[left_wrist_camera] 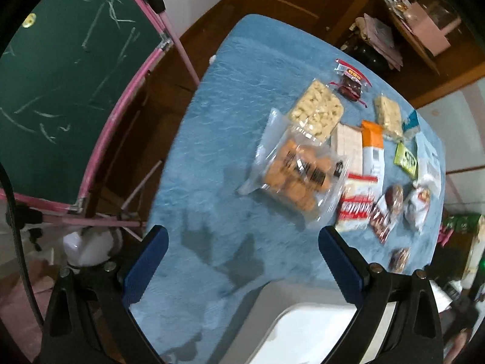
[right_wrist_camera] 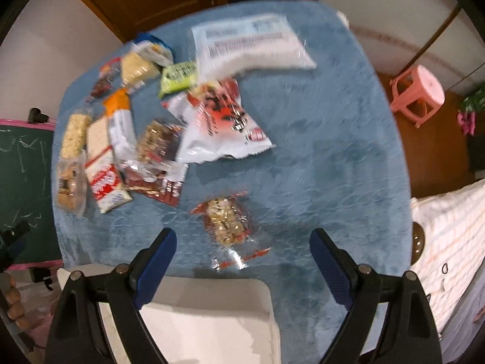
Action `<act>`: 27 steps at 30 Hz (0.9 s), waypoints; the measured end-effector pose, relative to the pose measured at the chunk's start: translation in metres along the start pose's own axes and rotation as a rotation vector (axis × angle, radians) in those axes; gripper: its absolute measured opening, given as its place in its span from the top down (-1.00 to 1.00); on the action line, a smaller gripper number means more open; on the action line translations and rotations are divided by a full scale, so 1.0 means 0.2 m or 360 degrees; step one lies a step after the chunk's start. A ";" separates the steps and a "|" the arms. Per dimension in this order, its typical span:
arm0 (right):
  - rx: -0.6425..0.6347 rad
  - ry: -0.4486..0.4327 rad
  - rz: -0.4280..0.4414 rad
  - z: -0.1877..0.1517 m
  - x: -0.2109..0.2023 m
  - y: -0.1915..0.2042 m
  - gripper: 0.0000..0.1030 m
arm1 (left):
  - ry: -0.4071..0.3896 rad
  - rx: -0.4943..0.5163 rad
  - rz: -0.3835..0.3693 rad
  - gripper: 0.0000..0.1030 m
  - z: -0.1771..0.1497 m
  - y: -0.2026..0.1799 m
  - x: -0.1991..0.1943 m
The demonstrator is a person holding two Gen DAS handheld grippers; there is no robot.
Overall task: Organize snacks
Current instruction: 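Reach the left tool to the orange cracker bag while the right tool reaches the nut bar, then grasp the orange cracker bag with left tool while right tool grasps the nut bar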
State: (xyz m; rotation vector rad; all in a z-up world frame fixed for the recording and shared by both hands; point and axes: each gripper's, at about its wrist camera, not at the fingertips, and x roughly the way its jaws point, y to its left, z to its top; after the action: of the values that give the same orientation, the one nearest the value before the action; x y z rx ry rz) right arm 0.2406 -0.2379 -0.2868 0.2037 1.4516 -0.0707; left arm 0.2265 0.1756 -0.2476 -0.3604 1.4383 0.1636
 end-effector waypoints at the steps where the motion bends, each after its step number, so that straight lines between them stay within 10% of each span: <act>1: -0.0005 0.0024 0.0001 0.01 0.04 -0.01 -0.75 | 0.0009 -0.0017 -0.0001 -0.92 0.03 -0.03 0.02; 17: -0.0187 0.0213 -0.0033 0.01 0.40 0.18 -0.47 | 0.0199 -0.0473 -0.0101 -0.92 0.31 -0.23 0.34; 27: -0.0312 0.0251 -0.0028 -0.08 0.53 0.32 -0.16 | 0.0173 -0.0624 0.0085 -0.92 0.37 -0.33 0.49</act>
State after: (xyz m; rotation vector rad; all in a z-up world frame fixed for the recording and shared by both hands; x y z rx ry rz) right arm 0.2491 -0.1637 -0.3866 0.0362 1.6066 0.0749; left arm 0.3307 0.1279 -0.3275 -0.6588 1.5221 0.4791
